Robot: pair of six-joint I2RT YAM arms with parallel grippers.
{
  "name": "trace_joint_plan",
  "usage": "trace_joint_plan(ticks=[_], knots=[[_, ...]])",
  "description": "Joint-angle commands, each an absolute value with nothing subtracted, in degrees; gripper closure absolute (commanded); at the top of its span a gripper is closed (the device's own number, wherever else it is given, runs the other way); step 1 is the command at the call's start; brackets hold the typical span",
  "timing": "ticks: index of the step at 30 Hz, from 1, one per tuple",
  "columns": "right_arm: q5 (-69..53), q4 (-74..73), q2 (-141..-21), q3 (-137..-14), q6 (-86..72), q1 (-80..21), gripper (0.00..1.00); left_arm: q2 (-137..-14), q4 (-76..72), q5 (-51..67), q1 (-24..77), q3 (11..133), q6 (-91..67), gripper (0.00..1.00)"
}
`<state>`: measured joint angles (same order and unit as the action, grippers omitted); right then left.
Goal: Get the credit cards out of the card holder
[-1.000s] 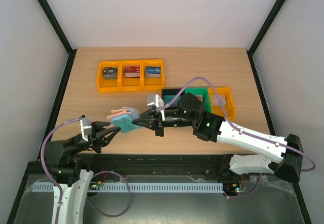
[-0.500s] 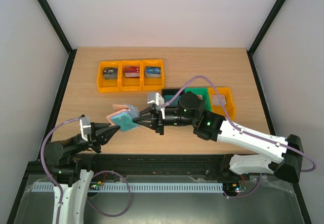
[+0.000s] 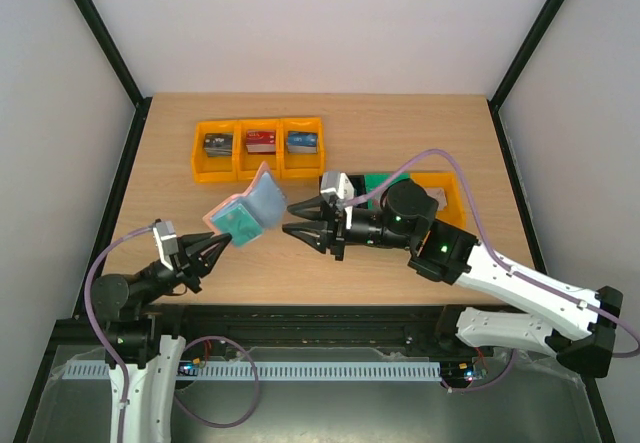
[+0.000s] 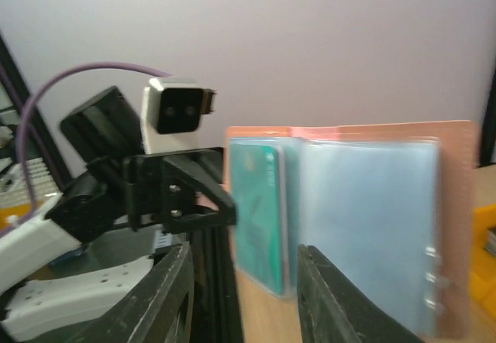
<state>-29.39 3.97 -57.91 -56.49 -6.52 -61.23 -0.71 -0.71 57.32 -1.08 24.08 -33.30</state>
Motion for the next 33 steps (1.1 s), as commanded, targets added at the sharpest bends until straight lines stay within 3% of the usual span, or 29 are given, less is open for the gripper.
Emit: trace_joint_plan(ticks=[1,8,15,22,33], knots=[[-37.44,3.99,-60.29,-58.52,-7.50,-61.35,0.67,0.35,-1.15,56.60,-1.88,25.37,-32.37,0.98],[-34.91,4.74,-67.58,-63.05,-8.06,-61.64,0.84,0.35,-0.34,60.54,-2.31,26.92,-28.83,0.98],[-33.90,2.36,-69.99,-64.98,-6.14,-61.68,0.91,0.35,-1.48,63.92,-2.30,27.97,-27.11,0.98],[-40.71,0.07,-71.84,-66.09,-4.04,-61.70,0.88,0.26,-2.16,63.84,-2.29,27.77,-27.03,0.98],[-42.75,0.15,-74.63,-67.77,-2.37,-61.90,0.90,0.12,0.26,67.13,-2.32,28.01,-21.89,0.98]])
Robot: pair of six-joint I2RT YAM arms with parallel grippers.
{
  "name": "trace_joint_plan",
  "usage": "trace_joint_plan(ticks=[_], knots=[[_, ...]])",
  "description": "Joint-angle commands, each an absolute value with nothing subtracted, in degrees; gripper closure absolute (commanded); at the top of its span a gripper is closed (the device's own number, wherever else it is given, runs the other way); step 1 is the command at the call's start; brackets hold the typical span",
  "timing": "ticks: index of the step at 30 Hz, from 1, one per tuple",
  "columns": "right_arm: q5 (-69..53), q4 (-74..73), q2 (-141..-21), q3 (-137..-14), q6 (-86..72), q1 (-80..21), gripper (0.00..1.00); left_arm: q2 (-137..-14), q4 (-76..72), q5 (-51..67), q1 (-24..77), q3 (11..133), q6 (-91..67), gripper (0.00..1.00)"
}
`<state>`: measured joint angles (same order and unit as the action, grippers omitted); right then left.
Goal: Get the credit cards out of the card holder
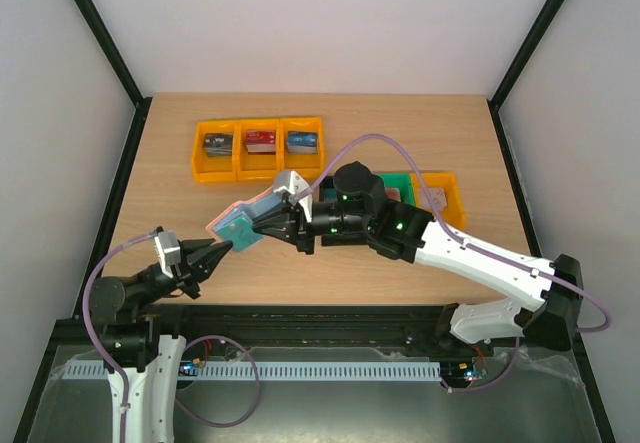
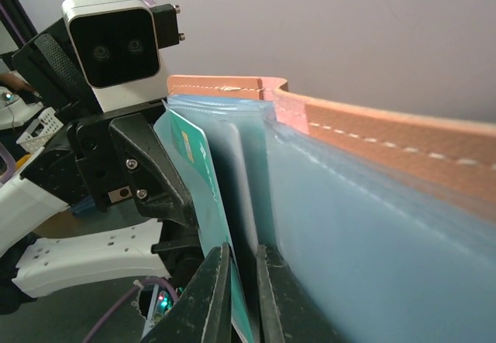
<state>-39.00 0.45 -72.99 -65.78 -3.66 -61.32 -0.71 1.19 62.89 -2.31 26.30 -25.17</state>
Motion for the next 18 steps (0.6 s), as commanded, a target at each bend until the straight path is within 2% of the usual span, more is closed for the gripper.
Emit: trace_joint_plan(ticks=[1,7,12,18], knots=[[-43.22,0.06,-75.13,-67.87,-2.19,-61.92,0.89,-0.01,0.17,67.22,-2.29,27.96,-21.70,0.98],[-47.65,-1.21,-76.73,-68.92,0.97,-63.89,0.83,-1.11,0.57,65.45,-2.29,28.14,-20.47,0.98],[-51.97,-2.42,-76.66,-69.44,3.25,-64.85,0.91,-1.17,1.22,64.77,-2.30,27.60,-19.93,0.98],[-57.89,-6.59,-76.91,-70.79,5.79,-65.11,0.90,-1.73,2.34,63.84,-2.29,27.08,-19.55,0.98]])
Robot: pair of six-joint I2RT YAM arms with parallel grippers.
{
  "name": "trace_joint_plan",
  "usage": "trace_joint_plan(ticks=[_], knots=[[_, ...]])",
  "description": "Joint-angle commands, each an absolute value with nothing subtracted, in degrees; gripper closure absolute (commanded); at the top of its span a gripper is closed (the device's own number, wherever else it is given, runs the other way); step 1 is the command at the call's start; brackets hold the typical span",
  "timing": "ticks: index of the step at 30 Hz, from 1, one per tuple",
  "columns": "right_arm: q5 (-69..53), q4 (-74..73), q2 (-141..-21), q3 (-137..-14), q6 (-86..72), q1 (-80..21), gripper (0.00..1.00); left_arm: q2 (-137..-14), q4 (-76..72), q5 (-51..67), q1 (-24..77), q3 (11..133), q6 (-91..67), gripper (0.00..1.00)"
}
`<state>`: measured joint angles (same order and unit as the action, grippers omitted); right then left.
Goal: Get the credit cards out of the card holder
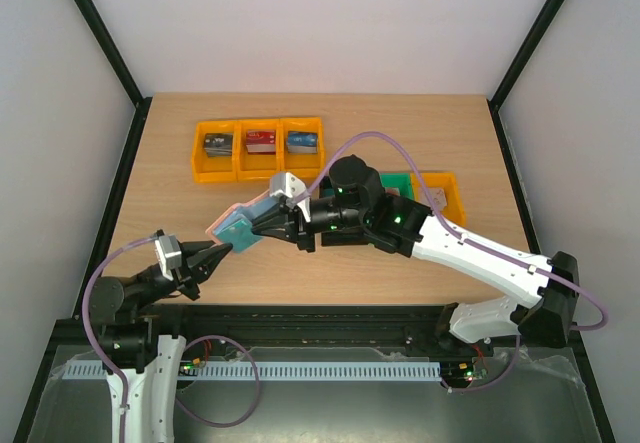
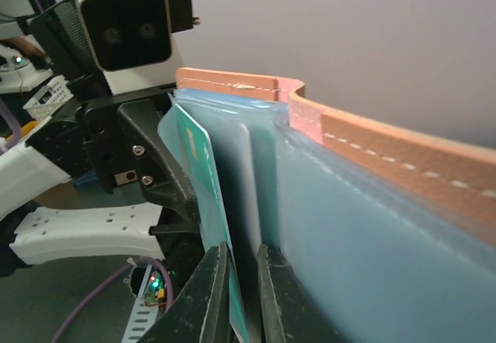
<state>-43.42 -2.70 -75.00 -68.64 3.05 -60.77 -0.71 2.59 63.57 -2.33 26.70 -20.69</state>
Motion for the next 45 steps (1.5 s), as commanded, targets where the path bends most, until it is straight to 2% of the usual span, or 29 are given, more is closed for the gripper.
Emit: trace_joint_plan(ticks=[1,5,16,18,25,30,39,42,45], knots=[[-57.49,-6.95,-76.84,-70.83,6.08,-65.32,0.88,-1.86,2.30,63.80,-2.29,26.97,-19.66,0.98],[-50.15,-5.37,-77.22,-70.19,4.79,-66.36,0.77,-2.23,2.28,63.39,-2.29,26.72,-19.59,0.98],[-53.18,-5.61,-77.49,-69.44,7.07,-67.58,0.72,-2.62,0.15,63.65,-2.29,25.88,-23.38,0.98],[-53.62,-5.48,-77.48,-69.15,7.24,-67.83,0.73,-2.68,-0.54,63.19,-2.26,25.39,-23.99,0.98],[-58.39,-5.97,-76.55,-68.80,8.87,-67.94,0.88,-3.17,-1.03,60.89,-2.29,25.05,-25.58,0.98],[-59.51,-5.66,-74.16,-67.16,9.91,-67.98,0.90,-2.90,-0.99,60.42,-2.29,24.71,-25.42,0.98],[-46.16,-3.68,-77.74,-69.02,4.21,-67.94,0.79,-2.03,0.68,60.75,-2.29,25.82,-22.30,0.98],[-37.53,-1.24,-76.60,-67.83,2.69,-67.94,0.78,-1.22,0.70,61.88,-2.29,25.94,-22.02,0.98],[-35.77,0.54,-74.53,-66.07,2.20,-67.94,0.76,-0.56,0.75,62.20,-2.29,25.78,-22.65,0.98]])
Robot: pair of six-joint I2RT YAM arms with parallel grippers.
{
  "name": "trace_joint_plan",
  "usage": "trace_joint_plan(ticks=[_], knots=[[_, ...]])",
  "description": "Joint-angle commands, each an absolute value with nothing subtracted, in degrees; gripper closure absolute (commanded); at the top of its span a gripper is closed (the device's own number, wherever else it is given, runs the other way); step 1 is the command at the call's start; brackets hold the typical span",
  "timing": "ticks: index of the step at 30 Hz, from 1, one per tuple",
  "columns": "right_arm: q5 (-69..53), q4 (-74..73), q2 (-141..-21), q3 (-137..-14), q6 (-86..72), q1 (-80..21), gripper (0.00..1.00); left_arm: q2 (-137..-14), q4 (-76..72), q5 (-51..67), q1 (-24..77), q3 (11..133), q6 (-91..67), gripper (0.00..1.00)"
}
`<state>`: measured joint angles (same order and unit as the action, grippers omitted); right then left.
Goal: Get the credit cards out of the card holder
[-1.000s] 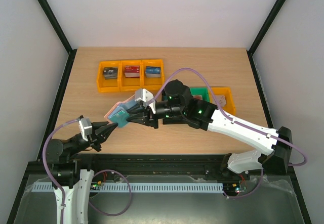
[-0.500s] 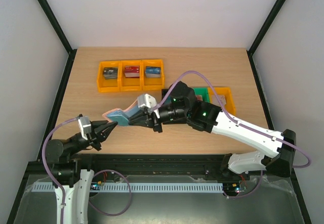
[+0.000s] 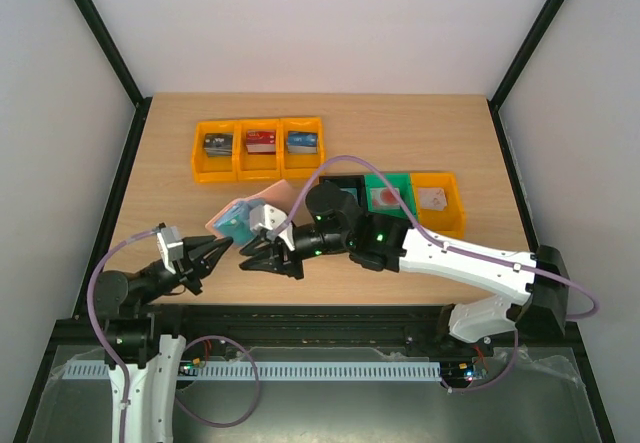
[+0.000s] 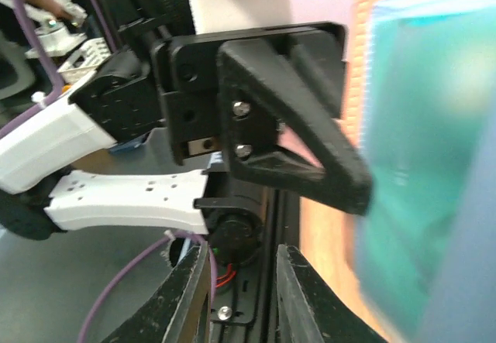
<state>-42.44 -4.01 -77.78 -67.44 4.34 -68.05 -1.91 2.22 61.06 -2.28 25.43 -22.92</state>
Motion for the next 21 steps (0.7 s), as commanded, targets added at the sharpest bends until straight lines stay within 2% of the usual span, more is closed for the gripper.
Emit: trace_joint_plan(ticks=[1,5,8,10,14,17,21], knots=[[-36.64,1.01,-73.66,-65.38,2.38,-67.94,0.75,-0.45,0.86,61.84,-2.29,25.78,-22.75,0.98],[-35.92,2.10,-69.90,-62.79,2.59,-67.86,0.71,-0.51,0.88,59.79,-2.29,25.74,-23.63,0.98],[-27.16,1.79,-68.06,-61.89,0.82,-67.62,0.68,-0.33,0.85,57.38,-2.29,25.26,-25.69,0.98],[-19.03,1.74,-67.58,-61.38,-2.10,-67.00,0.62,-0.31,1.83,55.03,-2.41,25.05,-28.88,0.98],[-6.73,1.43,-66.44,-59.30,-10.19,-63.87,0.60,-1.19,9.47,52.22,-4.53,25.85,-36.84,0.98],[-1.63,0.03,-66.09,-57.35,-15.18,-60.83,0.60,-2.06,16.56,49.67,-5.50,26.02,-38.85,0.98],[0.54,-3.05,-66.16,-56.36,-18.99,-57.64,0.57,-2.15,17.86,46.23,-6.91,21.25,-41.60,0.98]])
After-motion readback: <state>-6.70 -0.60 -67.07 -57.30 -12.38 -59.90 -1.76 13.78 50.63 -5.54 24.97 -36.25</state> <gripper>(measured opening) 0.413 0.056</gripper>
